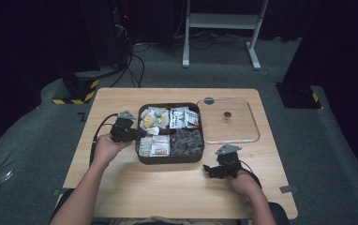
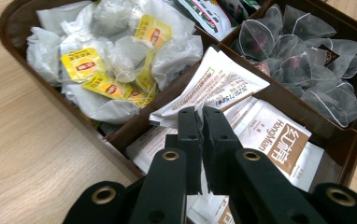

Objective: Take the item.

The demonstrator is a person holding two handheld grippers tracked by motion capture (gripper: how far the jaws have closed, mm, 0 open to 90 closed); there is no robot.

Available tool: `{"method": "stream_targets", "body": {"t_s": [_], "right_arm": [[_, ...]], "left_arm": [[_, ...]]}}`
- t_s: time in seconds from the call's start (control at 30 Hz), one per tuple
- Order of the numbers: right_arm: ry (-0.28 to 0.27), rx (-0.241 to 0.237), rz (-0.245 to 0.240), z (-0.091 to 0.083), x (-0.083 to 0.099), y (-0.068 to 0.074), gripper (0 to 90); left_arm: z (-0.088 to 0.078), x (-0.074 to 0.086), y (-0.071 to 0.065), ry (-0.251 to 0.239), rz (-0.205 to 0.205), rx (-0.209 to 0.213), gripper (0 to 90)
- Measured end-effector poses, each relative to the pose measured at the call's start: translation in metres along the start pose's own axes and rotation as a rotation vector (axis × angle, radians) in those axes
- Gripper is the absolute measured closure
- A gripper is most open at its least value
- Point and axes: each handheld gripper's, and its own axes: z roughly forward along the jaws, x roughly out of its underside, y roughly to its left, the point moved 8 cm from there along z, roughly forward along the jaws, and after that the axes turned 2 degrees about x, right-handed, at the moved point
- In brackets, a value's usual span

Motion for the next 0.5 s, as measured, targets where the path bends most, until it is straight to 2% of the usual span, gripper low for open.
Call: {"method": "stream_targets", "body": {"t_s": [0.2, 0.5], "right_arm": [[0.0, -0.001, 0.0, 0.001, -0.001, -0.001, 7.7], [0.0, 0.0, 0.0, 0.002, -0.002, -0.001, 7.7]], "left_arm": [[-0.012, 0.002, 0.006, -0.026, -0.015, -0.022, 86.8], [-0.023, 0.004, 0.011, -0.041, -0.016, -0.057, 86.7]]}}
